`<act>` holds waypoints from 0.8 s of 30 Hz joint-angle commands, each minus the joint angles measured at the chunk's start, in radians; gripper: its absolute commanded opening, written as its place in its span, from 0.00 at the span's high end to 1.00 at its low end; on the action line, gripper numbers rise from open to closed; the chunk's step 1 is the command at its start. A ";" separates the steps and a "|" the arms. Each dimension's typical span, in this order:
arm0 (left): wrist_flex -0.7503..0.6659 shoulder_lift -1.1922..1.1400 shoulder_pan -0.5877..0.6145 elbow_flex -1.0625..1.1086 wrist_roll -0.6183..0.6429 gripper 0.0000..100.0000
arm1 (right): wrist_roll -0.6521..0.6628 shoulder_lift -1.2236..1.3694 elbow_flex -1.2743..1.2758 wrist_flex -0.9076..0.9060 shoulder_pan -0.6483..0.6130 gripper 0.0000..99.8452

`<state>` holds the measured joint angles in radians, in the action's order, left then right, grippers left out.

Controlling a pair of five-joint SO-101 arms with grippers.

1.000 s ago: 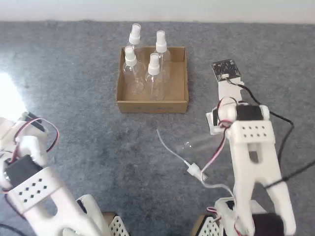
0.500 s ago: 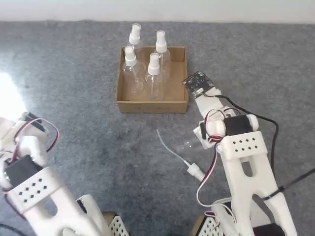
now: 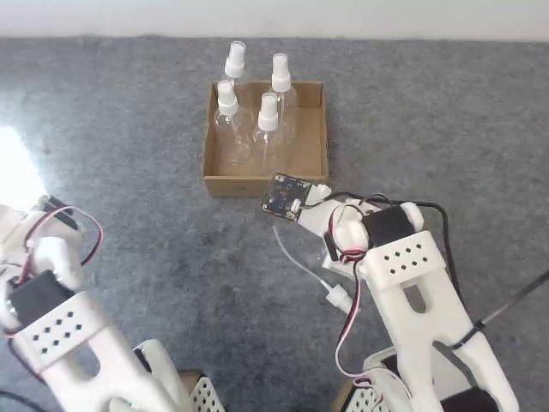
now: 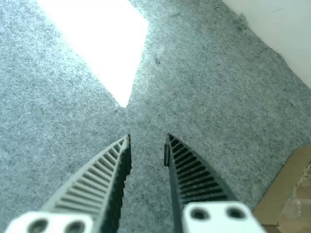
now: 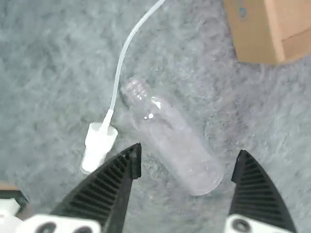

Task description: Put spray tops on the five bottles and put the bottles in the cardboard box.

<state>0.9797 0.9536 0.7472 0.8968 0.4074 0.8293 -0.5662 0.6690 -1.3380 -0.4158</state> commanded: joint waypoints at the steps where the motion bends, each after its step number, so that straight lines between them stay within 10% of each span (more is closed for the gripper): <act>1: -0.029 0.020 -0.003 -0.002 0.006 0.89 | 0.094 -0.028 -0.008 -0.008 -0.010 0.71; 24: -0.029 0.020 -0.003 -0.002 0.006 0.89 | 0.298 0.542 -0.176 0.002 -0.031 0.72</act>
<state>0.9797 0.9536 0.7472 0.8968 0.4074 1.1162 -0.0890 0.5723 -1.3318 -0.4327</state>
